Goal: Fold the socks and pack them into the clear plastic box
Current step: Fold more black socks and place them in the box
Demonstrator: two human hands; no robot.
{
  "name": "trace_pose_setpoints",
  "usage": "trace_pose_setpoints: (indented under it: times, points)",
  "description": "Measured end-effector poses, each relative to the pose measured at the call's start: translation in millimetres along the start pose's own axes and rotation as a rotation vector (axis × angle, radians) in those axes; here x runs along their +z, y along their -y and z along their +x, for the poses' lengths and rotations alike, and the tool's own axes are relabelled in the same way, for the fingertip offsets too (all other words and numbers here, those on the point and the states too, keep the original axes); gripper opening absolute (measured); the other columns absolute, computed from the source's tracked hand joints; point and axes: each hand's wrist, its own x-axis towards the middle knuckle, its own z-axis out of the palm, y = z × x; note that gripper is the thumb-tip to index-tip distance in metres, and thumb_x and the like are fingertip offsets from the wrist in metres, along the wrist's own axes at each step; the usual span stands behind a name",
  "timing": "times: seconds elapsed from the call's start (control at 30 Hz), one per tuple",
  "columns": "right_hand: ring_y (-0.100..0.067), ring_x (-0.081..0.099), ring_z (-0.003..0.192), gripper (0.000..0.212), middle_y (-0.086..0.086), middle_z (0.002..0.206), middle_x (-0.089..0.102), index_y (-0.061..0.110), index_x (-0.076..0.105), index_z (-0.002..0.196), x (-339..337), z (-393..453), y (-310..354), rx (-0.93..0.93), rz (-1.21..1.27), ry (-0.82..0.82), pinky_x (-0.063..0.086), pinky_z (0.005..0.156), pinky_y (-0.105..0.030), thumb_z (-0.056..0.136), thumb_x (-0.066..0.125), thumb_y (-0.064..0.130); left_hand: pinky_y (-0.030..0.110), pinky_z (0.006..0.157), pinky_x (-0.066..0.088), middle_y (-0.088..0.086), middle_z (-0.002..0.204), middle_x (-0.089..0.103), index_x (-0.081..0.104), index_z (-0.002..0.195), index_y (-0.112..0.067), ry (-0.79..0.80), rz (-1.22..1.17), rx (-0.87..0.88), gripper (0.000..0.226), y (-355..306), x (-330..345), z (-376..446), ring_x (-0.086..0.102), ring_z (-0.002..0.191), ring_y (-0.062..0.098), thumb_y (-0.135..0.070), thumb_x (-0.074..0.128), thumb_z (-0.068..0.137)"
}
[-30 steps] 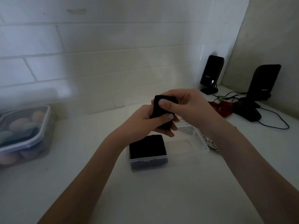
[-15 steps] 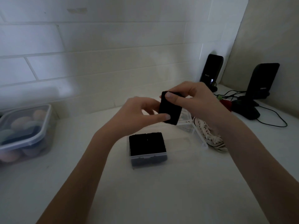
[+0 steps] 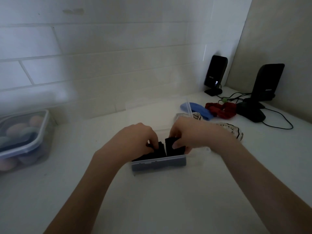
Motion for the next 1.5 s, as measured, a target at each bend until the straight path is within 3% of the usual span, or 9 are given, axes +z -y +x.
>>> trace_pose_setpoints:
  times: [0.1,0.23,0.47,0.53,0.8,0.93,1.1,1.37,1.5]
  points:
    - [-0.032,0.066,0.095,0.029,-0.017,0.105,0.064,0.001,0.061,0.111,13.1,3.9,8.6,0.034,-0.173,-0.149,0.055,0.084,-0.040,0.084,0.066,0.009,0.031,0.078,0.054,-0.008,0.094,0.072,0.073,0.091,-0.035,-0.008,-0.015,0.007,0.019,1.4,0.3,-2.5,0.064,0.083,0.010,-0.021,0.066,0.080]
    - [-0.023,0.055,0.079,0.016,-0.007,0.091,0.051,0.010,0.048,0.092,27.6,9.8,7.8,-0.023,-0.277,-0.343,0.045,0.065,-0.034,0.084,0.061,0.005,0.032,0.077,0.053,-0.011,0.092,0.073,0.074,0.089,-0.034,-0.008,-0.067,0.028,0.016,5.1,1.5,-4.6,0.063,0.080,0.007,-0.025,0.066,0.078]
    - [-0.027,0.061,0.100,0.020,-0.010,0.110,0.064,0.012,0.064,0.104,21.5,9.6,10.6,-0.036,-0.414,-0.194,0.051,0.082,-0.033,0.084,0.063,0.010,0.031,0.073,0.052,-0.010,0.088,0.071,0.073,0.082,-0.032,-0.006,-0.045,0.021,0.010,2.2,3.6,-2.7,0.061,0.077,0.011,-0.036,0.069,0.075]
    - [-0.026,0.059,0.105,0.030,-0.008,0.117,0.061,0.014,0.059,0.114,16.8,2.6,7.7,-0.046,-0.442,-0.095,0.044,0.078,-0.027,0.084,0.062,0.009,0.028,0.071,0.049,-0.010,0.089,0.070,0.072,0.082,-0.032,-0.013,-0.042,0.021,0.009,2.3,4.3,-2.7,0.060,0.077,0.011,-0.036,0.070,0.075]
    - [-0.023,0.064,0.094,0.035,-0.009,0.113,0.065,0.015,0.061,0.120,16.2,2.2,3.1,-0.011,-0.493,-0.088,0.044,0.065,-0.026,0.085,0.062,0.013,0.031,0.073,0.051,-0.011,0.088,0.069,0.072,0.081,-0.031,-0.030,-0.064,0.025,0.009,1.7,5.3,-4.4,0.061,0.078,0.010,-0.036,0.071,0.074]
    - [-0.014,0.058,0.073,0.037,0.000,0.088,0.069,0.025,0.066,0.116,11.1,5.9,-4.6,-0.084,-0.419,-0.014,0.047,0.066,-0.024,0.079,0.071,0.027,0.026,0.069,0.049,-0.012,0.082,0.069,0.073,0.080,-0.032,-0.041,-0.079,0.025,0.008,2.1,6.2,-3.1,0.060,0.073,0.007,-0.036,0.072,0.073]
    - [-0.002,0.053,0.054,0.033,0.016,0.058,0.054,0.033,0.070,0.109,10.5,10.5,-7.1,-0.193,-0.408,-0.014,0.041,0.053,-0.017,0.076,0.073,0.036,0.013,0.057,0.035,-0.022,0.060,0.055,0.073,0.075,-0.029,0.002,-0.126,0.016,0.007,2.7,5.0,1.3,0.055,0.064,-0.001,-0.034,0.076,0.071]
    - [-0.010,0.053,0.061,0.034,0.012,0.066,0.057,0.039,0.071,0.099,18.2,15.9,-6.8,-0.125,-0.432,-0.076,0.043,0.058,-0.024,0.067,0.076,0.048,0.021,0.067,0.049,-0.015,0.074,0.066,0.072,0.081,-0.027,-0.005,-0.154,0.073,0.013,4.3,3.9,-2.3,0.061,0.073,0.004,-0.035,0.075,0.072]
    - [-0.006,0.047,0.053,0.027,0.012,0.056,0.050,0.030,0.072,0.101,15.6,12.1,-9.0,-0.172,-0.386,-0.023,0.039,0.052,-0.022,0.076,0.072,0.039,0.025,0.071,0.052,-0.011,0.081,0.071,0.071,0.084,-0.028,0.008,-0.175,0.080,0.015,4.8,3.1,-3.4,0.063,0.076,0.005,-0.035,0.075,0.071]
